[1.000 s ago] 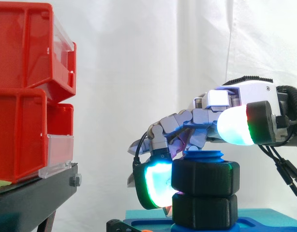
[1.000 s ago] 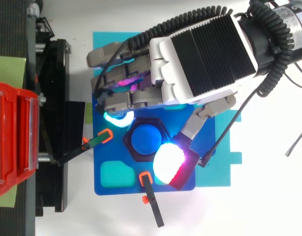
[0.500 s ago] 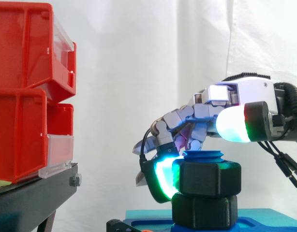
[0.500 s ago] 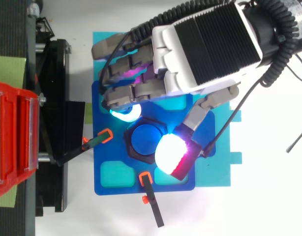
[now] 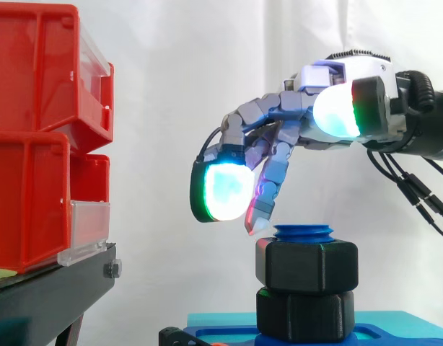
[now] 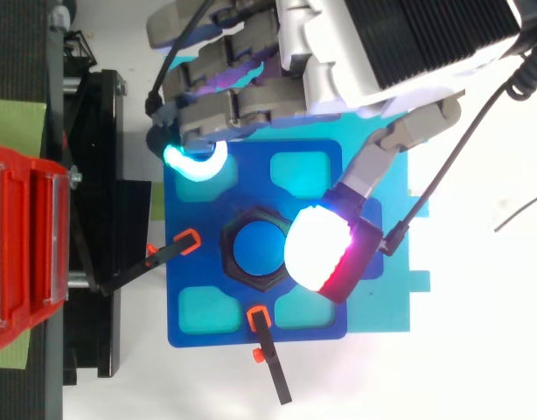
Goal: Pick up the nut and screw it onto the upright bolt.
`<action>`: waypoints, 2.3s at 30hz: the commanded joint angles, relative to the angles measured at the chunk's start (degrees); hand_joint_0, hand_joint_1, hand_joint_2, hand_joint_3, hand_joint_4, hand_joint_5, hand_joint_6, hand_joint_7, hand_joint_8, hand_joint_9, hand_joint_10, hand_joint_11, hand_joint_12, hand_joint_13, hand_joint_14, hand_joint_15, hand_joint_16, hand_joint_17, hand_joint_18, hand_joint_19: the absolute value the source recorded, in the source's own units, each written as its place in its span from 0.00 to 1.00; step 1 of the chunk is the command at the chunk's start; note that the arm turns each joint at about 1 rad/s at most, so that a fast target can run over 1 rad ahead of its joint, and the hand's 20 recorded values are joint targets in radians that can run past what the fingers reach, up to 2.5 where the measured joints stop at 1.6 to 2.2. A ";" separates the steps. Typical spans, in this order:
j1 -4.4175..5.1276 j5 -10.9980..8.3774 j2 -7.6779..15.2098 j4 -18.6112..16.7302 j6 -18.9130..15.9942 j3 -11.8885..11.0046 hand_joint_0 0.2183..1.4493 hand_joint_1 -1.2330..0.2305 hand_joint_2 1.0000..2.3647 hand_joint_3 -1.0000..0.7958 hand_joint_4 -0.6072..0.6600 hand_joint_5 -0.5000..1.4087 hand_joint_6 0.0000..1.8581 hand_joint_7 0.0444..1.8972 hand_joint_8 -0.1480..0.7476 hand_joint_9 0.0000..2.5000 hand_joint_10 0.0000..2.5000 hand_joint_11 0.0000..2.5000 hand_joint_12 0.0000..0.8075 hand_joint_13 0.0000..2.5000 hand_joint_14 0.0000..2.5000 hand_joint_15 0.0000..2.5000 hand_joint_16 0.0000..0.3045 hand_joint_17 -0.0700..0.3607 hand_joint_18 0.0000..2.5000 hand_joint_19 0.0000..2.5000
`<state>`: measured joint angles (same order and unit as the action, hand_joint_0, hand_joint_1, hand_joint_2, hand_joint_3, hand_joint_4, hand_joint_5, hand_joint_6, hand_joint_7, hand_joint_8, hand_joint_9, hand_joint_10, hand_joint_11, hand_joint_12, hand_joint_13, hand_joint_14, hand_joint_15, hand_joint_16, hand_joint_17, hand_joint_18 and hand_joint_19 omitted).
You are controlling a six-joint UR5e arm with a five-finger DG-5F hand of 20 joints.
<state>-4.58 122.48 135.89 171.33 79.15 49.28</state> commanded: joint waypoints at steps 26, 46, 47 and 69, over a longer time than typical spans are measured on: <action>4.23 -4.62 -0.18 -2.84 -3.74 3.46 0.25 0.71 0.00 0.28 0.72 0.22 0.27 0.51 0.52 0.42 0.00 0.00 0.25 0.28 0.00 0.00 0.06 0.26 0.15 0.00; 3.44 -2.25 -0.18 -0.21 -3.66 4.51 0.25 0.70 0.00 0.28 0.71 0.23 0.27 0.56 0.52 0.43 0.00 0.00 0.24 0.28 0.00 0.00 0.06 0.25 0.15 0.00; 3.35 -1.72 -0.18 0.67 -3.57 4.51 0.25 0.70 0.00 0.28 0.71 0.23 0.27 0.58 0.52 0.43 0.00 0.00 0.24 0.28 0.00 0.00 0.06 0.25 0.15 0.00; 2.03 -0.05 -0.18 1.46 -3.57 3.28 0.26 0.69 0.00 0.28 0.65 0.27 0.27 0.74 0.50 0.44 0.00 0.00 0.22 0.28 0.00 0.00 0.06 0.25 0.15 0.00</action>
<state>-2.26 122.09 135.73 172.86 75.59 52.69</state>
